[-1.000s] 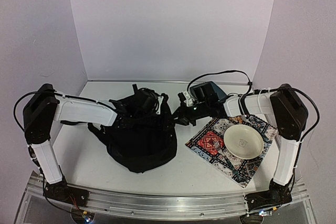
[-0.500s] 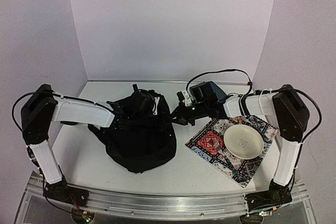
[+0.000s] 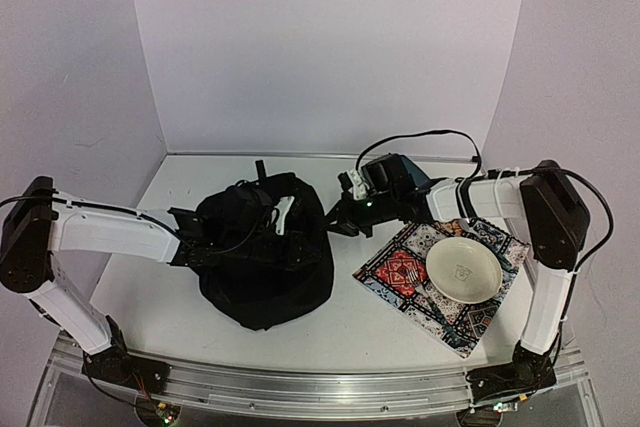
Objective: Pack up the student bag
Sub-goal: Zip the largest pocket of the bag in the student bag.
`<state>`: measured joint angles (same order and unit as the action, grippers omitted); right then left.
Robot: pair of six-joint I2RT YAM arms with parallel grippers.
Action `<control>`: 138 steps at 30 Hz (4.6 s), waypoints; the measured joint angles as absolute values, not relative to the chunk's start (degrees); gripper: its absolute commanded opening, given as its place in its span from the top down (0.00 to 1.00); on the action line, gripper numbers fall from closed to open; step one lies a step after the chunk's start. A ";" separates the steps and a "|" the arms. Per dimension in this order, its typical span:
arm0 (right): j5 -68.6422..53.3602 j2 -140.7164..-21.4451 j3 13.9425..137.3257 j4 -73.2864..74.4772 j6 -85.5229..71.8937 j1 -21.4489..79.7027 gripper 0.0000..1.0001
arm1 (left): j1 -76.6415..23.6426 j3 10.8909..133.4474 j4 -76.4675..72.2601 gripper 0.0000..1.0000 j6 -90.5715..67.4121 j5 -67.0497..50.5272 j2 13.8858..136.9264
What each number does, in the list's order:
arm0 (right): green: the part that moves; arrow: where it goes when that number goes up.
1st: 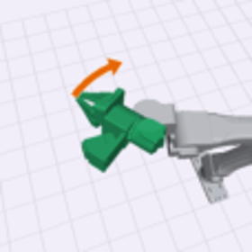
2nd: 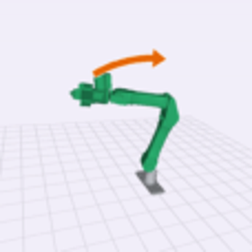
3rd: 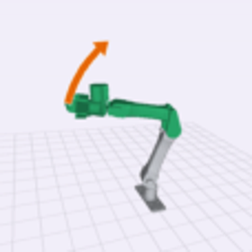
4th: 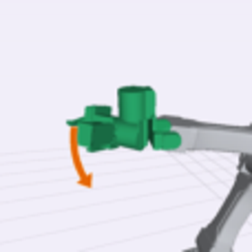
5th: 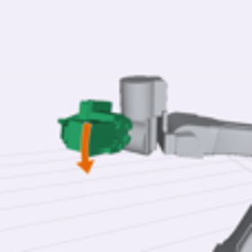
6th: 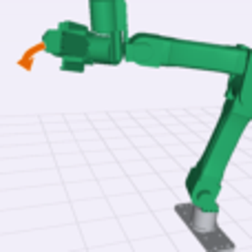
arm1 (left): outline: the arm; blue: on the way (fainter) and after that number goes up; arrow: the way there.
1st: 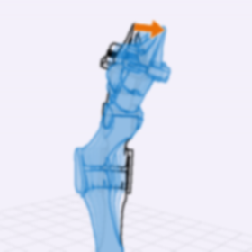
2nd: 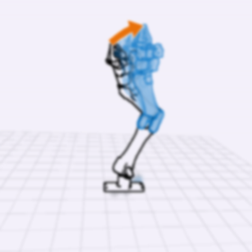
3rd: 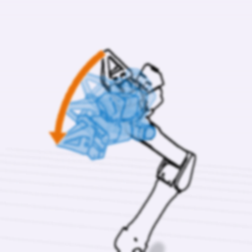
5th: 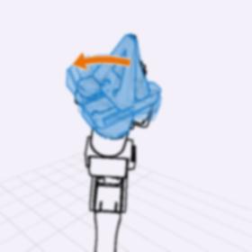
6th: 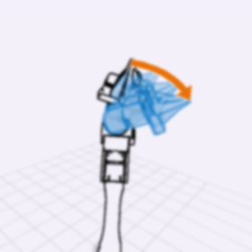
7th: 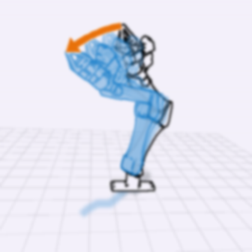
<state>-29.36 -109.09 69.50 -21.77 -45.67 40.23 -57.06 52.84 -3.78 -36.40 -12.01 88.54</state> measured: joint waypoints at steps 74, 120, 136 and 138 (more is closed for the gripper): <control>-16.46 -103.62 71.13 -5.42 -41.67 39.88 1.00 | -62.41 44.92 0.51 1.00 -27.41 -9.92 83.15; -13.26 -100.38 60.51 -14.21 -49.41 45.07 1.00 | -59.31 45.80 6.91 1.00 -26.88 -0.43 80.47; -17.80 -98.65 65.62 -7.12 -41.50 39.58 1.00 | -54.52 37.03 15.95 1.00 -34.74 12.16 68.65; -17.80 -99.22 66.52 -6.82 -41.47 40.54 1.00 | -54.35 37.04 16.91 1.00 -35.56 13.79 68.19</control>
